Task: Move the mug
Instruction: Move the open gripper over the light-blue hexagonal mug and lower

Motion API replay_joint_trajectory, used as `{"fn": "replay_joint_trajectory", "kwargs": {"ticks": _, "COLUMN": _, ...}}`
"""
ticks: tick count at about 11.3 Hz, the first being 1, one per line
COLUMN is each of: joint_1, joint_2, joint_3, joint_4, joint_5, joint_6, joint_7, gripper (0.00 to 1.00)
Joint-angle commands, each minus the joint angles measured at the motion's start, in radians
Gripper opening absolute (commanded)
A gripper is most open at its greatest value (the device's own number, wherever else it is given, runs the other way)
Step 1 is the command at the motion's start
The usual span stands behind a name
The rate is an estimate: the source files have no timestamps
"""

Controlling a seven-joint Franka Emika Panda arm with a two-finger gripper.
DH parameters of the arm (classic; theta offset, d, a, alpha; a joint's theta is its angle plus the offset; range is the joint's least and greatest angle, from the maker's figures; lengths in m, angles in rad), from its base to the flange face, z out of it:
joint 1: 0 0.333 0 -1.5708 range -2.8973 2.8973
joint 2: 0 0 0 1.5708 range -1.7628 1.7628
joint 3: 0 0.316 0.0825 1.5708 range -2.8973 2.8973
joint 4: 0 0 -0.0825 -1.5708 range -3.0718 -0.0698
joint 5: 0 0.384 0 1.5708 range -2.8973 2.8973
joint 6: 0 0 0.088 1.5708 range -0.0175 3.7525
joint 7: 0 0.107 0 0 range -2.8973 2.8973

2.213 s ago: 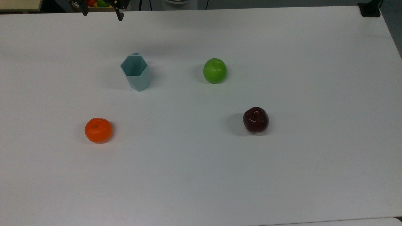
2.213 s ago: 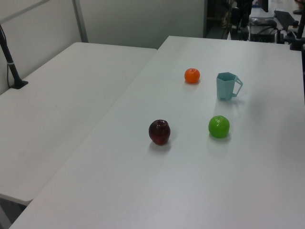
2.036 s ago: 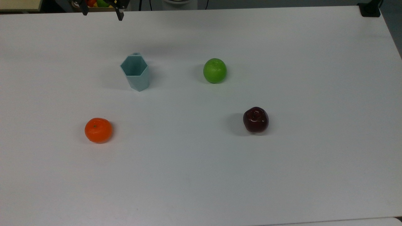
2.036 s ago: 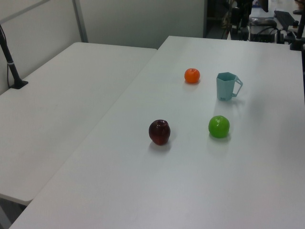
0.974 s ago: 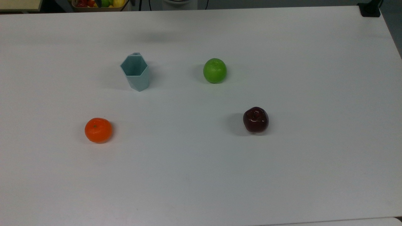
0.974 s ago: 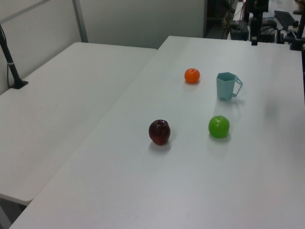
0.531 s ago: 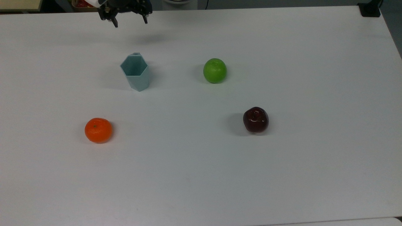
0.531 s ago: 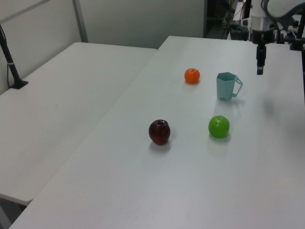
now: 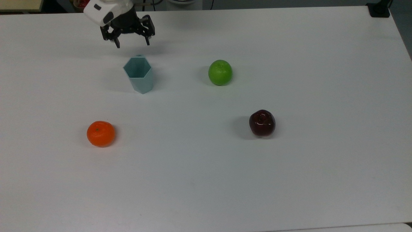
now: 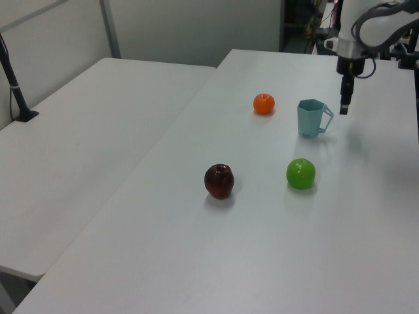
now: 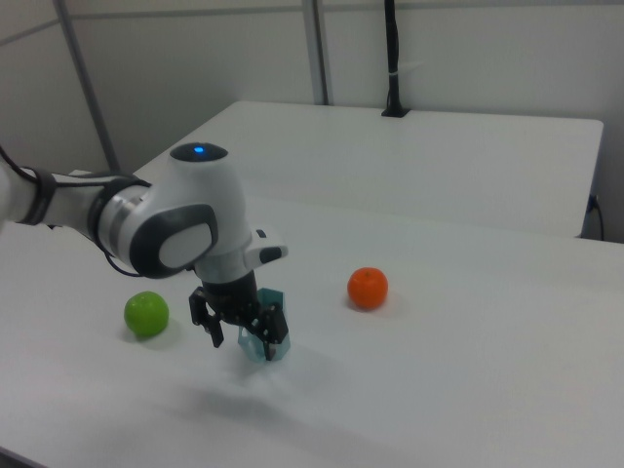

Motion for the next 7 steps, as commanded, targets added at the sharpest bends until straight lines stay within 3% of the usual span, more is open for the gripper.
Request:
{"fn": "replay_joint_trajectory", "kwargs": {"ticks": 1, "joint_1": 0.013, "joint_2": 0.05, "joint_3": -0.003, "joint_4": -0.006, "joint_5": 0.007, "joint_6": 0.071, "joint_7": -0.028, "gripper": 0.91}}
{"fn": "replay_joint_trajectory", "kwargs": {"ticks": 7, "joint_1": 0.033, "joint_2": 0.081, "joint_3": 0.003, "joint_4": 0.0, "joint_5": 0.007, "joint_6": 0.107, "joint_7": 0.013, "gripper": 0.39}}
